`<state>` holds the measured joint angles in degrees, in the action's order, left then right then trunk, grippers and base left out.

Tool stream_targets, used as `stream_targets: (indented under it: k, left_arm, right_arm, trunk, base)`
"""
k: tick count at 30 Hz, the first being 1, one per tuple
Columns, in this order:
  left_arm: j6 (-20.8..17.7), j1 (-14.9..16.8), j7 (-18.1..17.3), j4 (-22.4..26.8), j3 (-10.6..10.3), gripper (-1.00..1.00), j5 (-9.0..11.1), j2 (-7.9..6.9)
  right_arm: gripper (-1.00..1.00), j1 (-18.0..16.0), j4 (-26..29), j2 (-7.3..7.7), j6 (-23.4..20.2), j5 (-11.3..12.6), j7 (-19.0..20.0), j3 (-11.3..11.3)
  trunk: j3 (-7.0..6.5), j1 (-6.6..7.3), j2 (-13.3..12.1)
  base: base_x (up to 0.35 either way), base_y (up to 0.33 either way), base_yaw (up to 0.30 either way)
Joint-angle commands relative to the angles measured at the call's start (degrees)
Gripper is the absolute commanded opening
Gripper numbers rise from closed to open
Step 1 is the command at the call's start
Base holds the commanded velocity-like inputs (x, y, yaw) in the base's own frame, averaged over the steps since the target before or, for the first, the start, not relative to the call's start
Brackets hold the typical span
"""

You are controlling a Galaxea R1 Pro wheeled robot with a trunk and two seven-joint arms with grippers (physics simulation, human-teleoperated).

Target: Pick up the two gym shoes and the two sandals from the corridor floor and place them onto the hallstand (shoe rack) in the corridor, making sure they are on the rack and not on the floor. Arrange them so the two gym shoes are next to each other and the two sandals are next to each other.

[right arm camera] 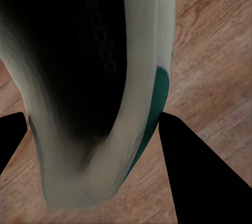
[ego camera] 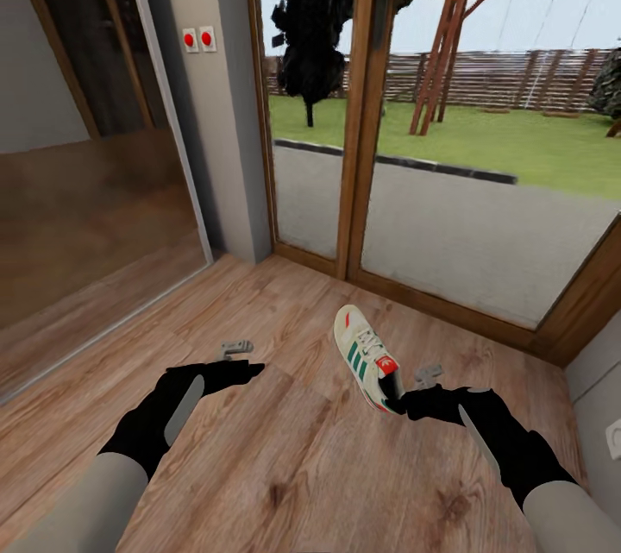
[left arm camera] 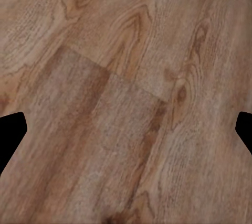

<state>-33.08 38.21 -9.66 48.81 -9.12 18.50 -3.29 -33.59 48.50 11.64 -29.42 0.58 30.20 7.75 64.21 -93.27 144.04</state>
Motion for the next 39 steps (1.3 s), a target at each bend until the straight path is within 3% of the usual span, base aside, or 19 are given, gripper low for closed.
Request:
stream_targets:
  k: [1,7,19,39]
  left_arm:
    - [-0.24,0.03,-0.01,0.06,-0.11,1.00,0.13,-0.05]
    - [-0.24,0.03,-0.01,0.07,-0.11,1.00,0.13,-0.05]
    - [-0.24,0.03,-0.01,0.06,-0.11,1.00,0.15,-0.05]
    - [-0.24,0.03,-0.01,0.06,-0.11,1.00,0.25,-0.05]
  right_arm:
    - [-1.00,-0.04,0.07,0.05,-0.38,0.12,-0.05,0.13]
    - [-1.00,-0.03,0.00,0.05,-0.38,0.12,-0.05,0.16]
    - [-1.00,0.00,-0.17,0.05,-0.38,0.12,-0.05,0.16]
    - [-1.00,-0.02,-0.07,0.05,-0.38,0.07,-0.04,0.22]
  trunk:
    - [-0.04,0.01,0.02]
    - [-0.61,0.01,0.02]
    - [-4.39,0.32,-0.14]
    - [-5.52,0.32,-0.14]
  base:
    - [0.000,0.000,0.000]
    - [0.000,0.000,0.000]
    - [0.000,0.000,0.000]
    - [0.041,0.022,0.042]
